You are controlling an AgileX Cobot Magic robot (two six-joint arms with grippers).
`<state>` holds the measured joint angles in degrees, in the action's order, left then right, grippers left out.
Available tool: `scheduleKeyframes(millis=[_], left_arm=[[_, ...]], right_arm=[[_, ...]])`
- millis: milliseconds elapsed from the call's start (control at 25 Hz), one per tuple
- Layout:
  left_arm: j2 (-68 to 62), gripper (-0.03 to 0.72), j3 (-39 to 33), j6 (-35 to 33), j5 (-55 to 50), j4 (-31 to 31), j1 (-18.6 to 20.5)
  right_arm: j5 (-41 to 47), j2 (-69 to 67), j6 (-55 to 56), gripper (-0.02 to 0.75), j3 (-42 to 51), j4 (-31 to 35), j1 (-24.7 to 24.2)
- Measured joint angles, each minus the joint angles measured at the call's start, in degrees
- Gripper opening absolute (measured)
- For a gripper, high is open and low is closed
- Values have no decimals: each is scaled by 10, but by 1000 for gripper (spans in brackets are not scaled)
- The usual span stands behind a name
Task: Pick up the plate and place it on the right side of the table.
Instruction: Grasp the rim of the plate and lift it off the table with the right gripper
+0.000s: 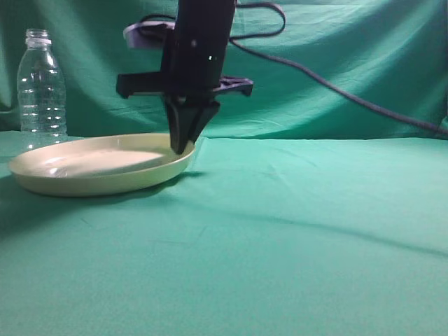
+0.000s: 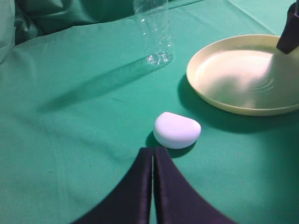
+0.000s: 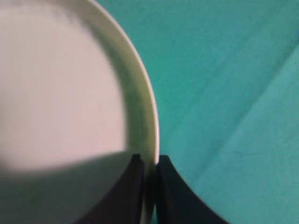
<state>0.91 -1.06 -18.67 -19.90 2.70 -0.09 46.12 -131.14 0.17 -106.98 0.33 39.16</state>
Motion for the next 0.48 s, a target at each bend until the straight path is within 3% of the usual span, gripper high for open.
scheduleKeyframes(millis=[80,480], left_arm=[[0,0,0,0,0,0,0],[0,0,0,0,0,0,0]], right_arm=[[33,0,10,0,-23,-22,0],[174,103,11,0,-77,-84,-22]])
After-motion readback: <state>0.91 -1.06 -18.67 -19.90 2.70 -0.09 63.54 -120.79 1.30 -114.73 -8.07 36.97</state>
